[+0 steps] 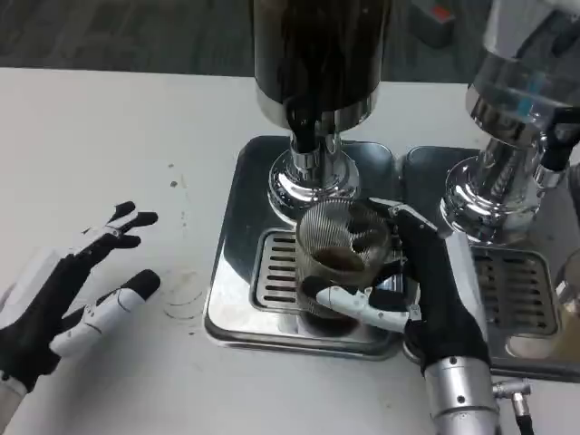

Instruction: Grasp the cup under the faucet to collect the drink, then remove the cup.

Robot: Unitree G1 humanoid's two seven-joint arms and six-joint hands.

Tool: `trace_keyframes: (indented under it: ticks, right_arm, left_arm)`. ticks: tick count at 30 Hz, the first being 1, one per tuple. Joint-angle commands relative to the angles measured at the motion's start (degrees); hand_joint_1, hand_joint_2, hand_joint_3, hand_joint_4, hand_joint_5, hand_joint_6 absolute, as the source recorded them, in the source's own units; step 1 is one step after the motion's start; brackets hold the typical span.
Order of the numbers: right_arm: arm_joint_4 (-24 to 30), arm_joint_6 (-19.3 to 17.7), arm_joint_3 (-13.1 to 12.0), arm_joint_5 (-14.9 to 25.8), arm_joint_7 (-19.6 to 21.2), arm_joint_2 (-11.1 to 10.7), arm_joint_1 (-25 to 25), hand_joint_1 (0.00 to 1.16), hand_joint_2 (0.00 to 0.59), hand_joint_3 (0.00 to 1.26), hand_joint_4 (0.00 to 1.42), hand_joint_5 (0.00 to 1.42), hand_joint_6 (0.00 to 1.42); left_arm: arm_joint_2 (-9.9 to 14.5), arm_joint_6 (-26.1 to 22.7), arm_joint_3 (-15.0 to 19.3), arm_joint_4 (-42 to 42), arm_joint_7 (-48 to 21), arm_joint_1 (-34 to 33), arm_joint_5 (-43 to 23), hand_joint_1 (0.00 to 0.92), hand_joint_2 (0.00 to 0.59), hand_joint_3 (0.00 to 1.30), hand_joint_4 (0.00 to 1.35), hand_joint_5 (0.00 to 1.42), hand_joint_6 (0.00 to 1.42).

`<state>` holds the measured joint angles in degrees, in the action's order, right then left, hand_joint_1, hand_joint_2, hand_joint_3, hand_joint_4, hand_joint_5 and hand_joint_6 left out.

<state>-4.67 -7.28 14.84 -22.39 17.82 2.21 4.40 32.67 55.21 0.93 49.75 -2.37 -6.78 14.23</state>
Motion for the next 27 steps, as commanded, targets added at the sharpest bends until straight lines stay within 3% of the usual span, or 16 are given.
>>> trace_keyframes:
  ticks: [1, 18, 27]
  right_arm:
    - [1.14, -0.52, 0.12, -0.56, 0.73, 0.86, -0.41, 1.08, 0.22, 0.52, 0.59, 0.62, 0.79]
    - [5.3, 0.36, 0.32, -1.66, 0.2, 0.94, 1.14, 1.09, 0.208, 0.55, 0.64, 0.67, 0.85]
    - [8.15, 1.81, 0.95, -2.2, -3.17, -0.7, 2.6, 1.09, 0.204, 0.56, 0.65, 0.7, 0.88]
  left_arm:
    - [-0.45, 0.1, -0.52, 0.65, 0.57, -0.57, 0.57, 0.0, 0.136, 0.2, 0.03, 0.2, 0.01]
    - [-0.28, 0.45, -0.55, 0.46, 0.77, -0.7, 0.93, 0.0, 0.136, 0.2, 0.02, 0.2, 0.01]
    - [0.1, 0.87, -0.65, 0.31, 0.99, -0.85, 1.52, 0.0, 0.131, 0.2, 0.02, 0.19, 0.01]
